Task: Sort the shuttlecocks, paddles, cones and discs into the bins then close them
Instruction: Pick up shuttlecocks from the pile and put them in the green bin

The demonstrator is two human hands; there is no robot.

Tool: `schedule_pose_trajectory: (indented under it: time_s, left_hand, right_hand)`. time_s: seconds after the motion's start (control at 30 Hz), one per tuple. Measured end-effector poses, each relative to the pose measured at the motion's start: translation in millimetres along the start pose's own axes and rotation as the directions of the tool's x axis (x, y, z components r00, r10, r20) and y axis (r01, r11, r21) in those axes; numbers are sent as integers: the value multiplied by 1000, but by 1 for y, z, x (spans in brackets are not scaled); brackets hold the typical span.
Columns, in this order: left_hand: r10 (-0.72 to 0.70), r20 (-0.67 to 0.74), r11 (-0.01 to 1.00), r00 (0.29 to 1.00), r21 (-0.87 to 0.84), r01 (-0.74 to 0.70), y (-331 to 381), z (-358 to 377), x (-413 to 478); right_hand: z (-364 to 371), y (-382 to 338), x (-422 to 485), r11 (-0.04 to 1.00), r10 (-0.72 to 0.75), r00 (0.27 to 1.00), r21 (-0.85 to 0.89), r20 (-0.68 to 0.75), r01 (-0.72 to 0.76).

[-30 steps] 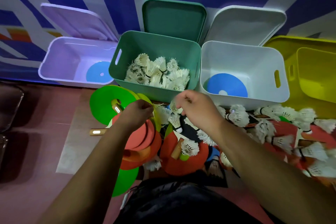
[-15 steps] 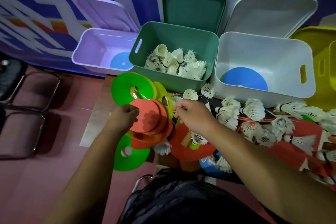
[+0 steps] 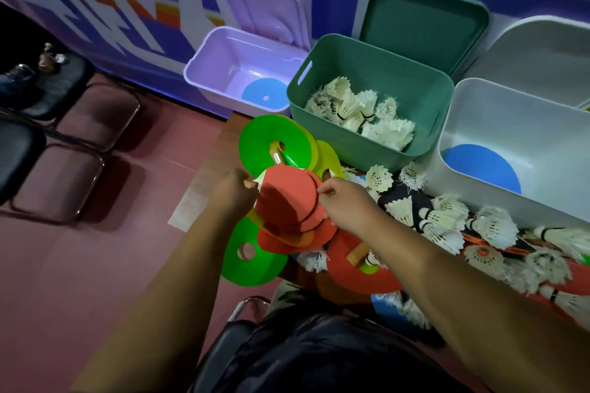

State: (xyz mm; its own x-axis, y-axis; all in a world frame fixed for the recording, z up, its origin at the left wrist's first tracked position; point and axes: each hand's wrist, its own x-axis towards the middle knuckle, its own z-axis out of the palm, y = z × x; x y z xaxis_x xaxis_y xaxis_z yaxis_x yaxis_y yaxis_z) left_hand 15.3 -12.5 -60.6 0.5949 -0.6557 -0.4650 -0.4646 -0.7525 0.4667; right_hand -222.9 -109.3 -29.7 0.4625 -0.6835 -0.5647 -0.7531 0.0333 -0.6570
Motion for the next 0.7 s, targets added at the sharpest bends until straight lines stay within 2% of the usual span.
schedule_pose_trajectory:
  time_s: [0.1,0.27,0.37,0.47,0.6,0.7]
  left_hand:
    - [75,25,996,997,49,-76,-2,1,16]
    - [128,180,976,975,153,-157,-10,1,42]
    - [165,245,926,956,297,-236,-18,6,52]
    - [207,232,855,950,430,-291,-24,11,59]
    - [235,214,837,948,451,-310,-33,13,68]
    - [276,230,858,933,378,-347,-38,9,74]
  right_hand:
    - [7,-9,18,997,22,1000,-79,18,-21]
    - [20,-11,58,979,154,988,-134,0,-153]
    - [25,-13,75,948,237,971,-227,40,-222]
    - [28,-15,85,928,265,964,-280,37,-244]
    - [34,-14,94,925,259,966,-293,15,-243]
    - [38,-13,97,922,259,966,-294,-18,-252]
